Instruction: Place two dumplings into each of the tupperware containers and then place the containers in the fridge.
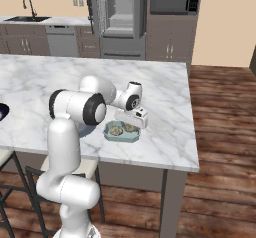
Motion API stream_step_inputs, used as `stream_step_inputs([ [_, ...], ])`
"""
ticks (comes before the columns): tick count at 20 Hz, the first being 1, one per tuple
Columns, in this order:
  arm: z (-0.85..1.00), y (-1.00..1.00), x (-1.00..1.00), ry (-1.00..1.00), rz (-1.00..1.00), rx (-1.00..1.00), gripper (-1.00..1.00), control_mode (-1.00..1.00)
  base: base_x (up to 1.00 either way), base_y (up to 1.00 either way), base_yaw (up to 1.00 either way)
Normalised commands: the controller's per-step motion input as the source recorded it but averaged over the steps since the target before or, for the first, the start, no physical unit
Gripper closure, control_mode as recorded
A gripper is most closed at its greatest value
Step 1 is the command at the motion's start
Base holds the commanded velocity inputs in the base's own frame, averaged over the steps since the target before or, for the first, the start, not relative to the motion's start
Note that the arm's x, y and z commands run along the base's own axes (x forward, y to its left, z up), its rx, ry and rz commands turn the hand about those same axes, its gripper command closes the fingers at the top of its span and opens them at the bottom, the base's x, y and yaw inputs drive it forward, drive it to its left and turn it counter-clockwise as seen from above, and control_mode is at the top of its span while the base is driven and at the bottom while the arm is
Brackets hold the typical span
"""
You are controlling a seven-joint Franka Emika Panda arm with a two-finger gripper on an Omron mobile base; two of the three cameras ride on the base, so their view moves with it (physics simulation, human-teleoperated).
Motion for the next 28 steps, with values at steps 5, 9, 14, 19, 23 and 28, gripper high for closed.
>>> stream_step_inputs([
  [5, 0.16, 0.00, -0.65, 0.00, -0.01, 0.00, -1.00, -1.00, 0.00, 0.00, 0.00],
  [9, 0.41, 0.00, -0.58, 0.00, -0.11, 0.00, -1.00, -1.00, 0.00, 0.00, 0.00],
  [14, 0.13, -0.20, -0.05, 0.00, -0.25, 0.00, -1.00, -1.00, 0.00, 0.00, 0.00],
  [19, -0.05, -0.44, -0.03, 0.00, -0.17, 0.00, -1.00, -1.00, 0.00, 0.00, 0.00],
  [23, -0.10, -0.07, 0.00, 0.00, 0.00, 0.00, -1.00, -1.00, 0.00, 0.00, 0.00],
  [28, -0.28, -0.01, 0.00, 0.00, 0.00, 0.00, -1.00, -1.00, 0.00, 0.00, 0.00],
])
